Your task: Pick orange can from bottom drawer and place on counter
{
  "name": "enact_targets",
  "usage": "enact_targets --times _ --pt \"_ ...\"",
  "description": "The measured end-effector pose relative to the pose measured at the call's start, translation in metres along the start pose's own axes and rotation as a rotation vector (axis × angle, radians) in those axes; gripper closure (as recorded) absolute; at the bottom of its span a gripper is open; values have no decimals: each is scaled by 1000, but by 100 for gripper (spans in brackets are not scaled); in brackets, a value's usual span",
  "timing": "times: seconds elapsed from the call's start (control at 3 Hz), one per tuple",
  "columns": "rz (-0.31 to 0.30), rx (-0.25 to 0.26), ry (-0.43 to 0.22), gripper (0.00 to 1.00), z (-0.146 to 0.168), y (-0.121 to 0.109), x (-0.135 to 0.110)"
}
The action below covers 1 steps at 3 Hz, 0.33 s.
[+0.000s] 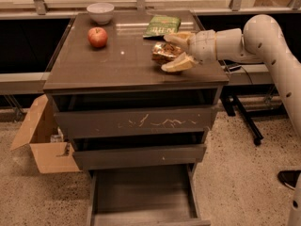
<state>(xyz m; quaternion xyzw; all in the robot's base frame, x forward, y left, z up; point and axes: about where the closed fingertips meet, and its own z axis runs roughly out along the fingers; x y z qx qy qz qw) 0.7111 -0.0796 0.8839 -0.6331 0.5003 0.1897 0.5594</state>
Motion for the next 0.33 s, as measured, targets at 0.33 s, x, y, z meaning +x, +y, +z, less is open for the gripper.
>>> enact_targets --times 0.33 --pt "-10 9 -13 0 -2 -1 0"
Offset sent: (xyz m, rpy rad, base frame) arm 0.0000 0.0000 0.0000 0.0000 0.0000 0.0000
